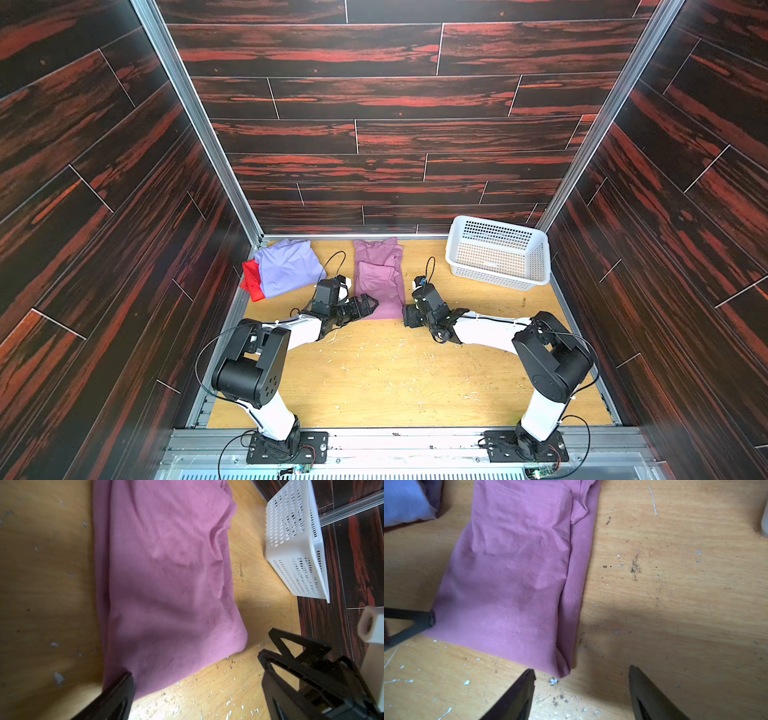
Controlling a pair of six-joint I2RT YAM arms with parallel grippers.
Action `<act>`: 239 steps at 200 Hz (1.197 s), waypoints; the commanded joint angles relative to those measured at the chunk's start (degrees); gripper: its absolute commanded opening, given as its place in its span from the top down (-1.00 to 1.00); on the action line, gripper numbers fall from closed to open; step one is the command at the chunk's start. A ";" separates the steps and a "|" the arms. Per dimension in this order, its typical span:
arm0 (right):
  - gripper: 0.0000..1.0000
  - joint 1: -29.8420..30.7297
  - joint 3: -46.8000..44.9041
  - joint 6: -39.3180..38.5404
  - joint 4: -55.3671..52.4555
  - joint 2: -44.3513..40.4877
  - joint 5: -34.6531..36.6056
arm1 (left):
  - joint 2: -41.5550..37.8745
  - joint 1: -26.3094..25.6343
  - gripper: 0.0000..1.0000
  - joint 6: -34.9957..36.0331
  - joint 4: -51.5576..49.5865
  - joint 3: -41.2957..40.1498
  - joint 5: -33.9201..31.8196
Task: Fold and stack t-shirts
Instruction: Fold the T-shirt.
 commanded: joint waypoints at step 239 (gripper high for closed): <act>-0.38 1.97 5.12 -1.08 3.51 9.95 -4.35 | 8.47 -0.80 -0.81 6.10 -14.29 5.62 -4.21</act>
